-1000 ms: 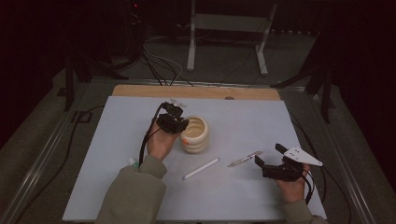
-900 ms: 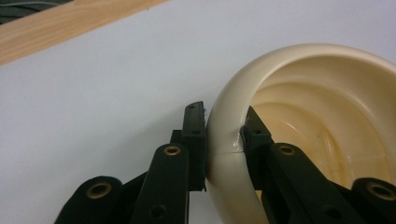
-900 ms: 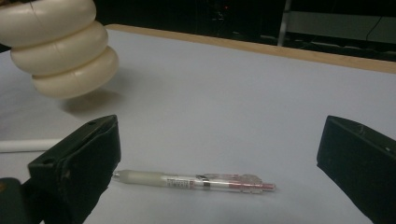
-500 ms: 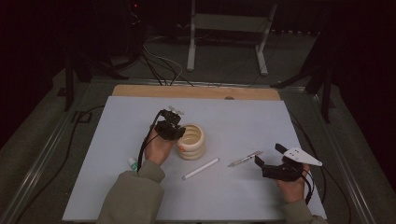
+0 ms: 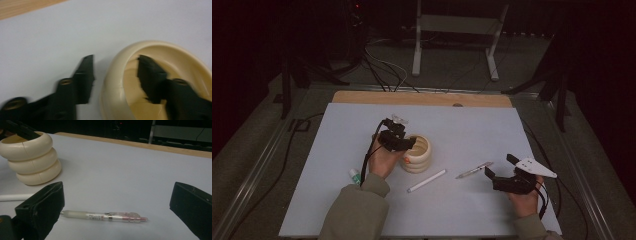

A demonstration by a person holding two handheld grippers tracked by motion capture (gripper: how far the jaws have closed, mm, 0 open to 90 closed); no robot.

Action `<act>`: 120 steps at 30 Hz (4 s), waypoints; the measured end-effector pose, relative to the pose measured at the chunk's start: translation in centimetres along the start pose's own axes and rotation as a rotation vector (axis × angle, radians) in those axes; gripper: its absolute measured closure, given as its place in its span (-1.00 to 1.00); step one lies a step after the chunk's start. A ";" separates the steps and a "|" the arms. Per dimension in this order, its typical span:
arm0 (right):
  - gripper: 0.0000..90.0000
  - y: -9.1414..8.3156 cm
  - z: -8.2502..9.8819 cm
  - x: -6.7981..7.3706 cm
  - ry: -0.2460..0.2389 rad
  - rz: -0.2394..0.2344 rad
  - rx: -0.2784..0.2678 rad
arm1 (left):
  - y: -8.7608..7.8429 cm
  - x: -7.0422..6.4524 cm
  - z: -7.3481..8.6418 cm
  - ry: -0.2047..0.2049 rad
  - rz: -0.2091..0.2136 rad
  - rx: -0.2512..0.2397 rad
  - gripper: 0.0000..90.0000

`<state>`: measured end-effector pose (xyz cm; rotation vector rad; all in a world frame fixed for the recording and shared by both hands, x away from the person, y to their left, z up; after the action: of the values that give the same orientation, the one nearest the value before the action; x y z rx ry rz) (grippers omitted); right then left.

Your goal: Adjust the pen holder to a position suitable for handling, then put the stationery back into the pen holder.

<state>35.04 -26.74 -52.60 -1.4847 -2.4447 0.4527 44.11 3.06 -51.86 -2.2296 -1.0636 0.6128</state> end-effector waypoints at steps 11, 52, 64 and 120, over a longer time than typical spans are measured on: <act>-0.99 -0.1 0.0 0.0 0.001 -0.001 -0.002 | -2.7 0.3 -2.1 0.063 -0.122 -0.209 -0.99; -0.99 -0.1 0.0 0.2 0.003 -0.004 -0.001 | -9.3 1.2 -0.2 0.021 -0.099 -0.245 -1.00; -0.99 0.0 0.2 0.2 0.007 -0.003 0.002 | -10.7 2.4 0.9 0.005 -0.105 -0.264 -1.00; -0.99 -0.1 0.3 0.3 0.001 0.000 0.006 | -10.2 6.4 11.0 -0.138 -0.226 -0.018 -1.00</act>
<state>34.70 -26.52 -52.82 -1.4826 -2.4407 0.4588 35.50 16.75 -53.88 -2.0672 -1.3733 0.6669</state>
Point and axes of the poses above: each handheld gripper's, and its own axes: y roughly forward along the jaws, z roughly out of its underside, x roughly to its left, the point moved 10 cm from there along y, roughly forward along the jaws, and after that the axes turned 3 degrees about z, right-handed, at the moved point
